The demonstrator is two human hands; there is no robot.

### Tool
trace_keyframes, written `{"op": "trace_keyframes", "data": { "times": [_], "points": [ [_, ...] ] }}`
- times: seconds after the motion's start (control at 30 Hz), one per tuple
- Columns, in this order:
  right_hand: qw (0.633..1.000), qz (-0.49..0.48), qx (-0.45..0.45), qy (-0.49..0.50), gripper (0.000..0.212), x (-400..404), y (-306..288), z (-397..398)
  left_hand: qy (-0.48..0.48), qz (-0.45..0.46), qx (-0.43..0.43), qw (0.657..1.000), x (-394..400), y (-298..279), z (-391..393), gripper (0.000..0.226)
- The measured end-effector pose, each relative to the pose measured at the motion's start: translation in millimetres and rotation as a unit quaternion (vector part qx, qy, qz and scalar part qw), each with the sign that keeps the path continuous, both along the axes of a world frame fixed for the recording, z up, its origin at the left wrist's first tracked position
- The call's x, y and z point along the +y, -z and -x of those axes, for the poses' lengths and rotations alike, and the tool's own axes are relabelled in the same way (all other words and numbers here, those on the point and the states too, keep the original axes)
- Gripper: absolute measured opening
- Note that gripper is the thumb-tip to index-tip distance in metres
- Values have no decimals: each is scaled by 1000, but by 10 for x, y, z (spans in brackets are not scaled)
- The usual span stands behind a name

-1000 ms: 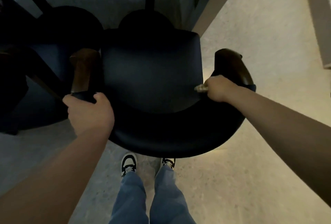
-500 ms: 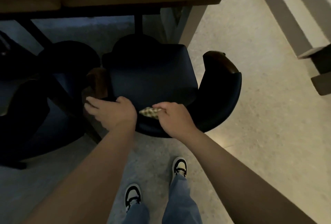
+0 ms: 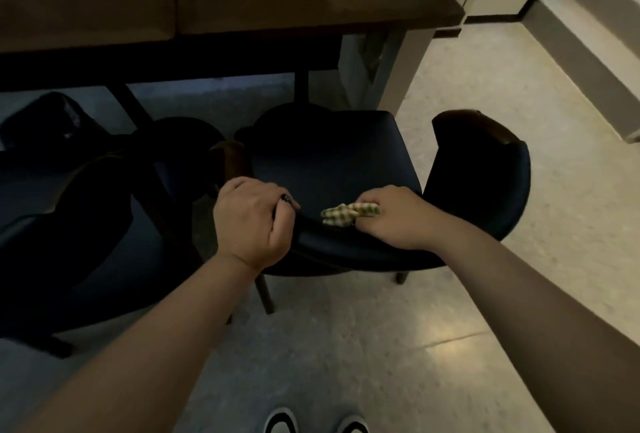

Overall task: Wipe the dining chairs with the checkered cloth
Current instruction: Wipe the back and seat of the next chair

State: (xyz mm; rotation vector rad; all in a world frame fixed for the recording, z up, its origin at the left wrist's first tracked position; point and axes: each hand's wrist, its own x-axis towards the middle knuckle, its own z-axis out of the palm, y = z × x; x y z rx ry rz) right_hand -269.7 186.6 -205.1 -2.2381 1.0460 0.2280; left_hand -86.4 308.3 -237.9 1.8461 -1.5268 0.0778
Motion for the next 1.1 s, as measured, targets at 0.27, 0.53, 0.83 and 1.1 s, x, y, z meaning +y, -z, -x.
{"op": "trace_keyframes", "data": {
  "times": [0.27, 0.53, 0.83, 1.1],
  "points": [
    [995, 66, -47, -53, 14, 118, -112, 84, 38, 194, -2, 980, -24, 268, -30, 49],
    [970, 180, -126, -105, 17, 294, -148, 264, 64, 240, -3, 969, 23, 426, -138, 44],
    [937, 270, -198, -100, 17, 508, -146, 279, 132, -48, 121, 983, -23, 95, -617, 60],
    [725, 547, -388, -156, 31, 878, 323, 34, 113, -41, 224, 967, -192, 268, -804, 43]
  ]
}}
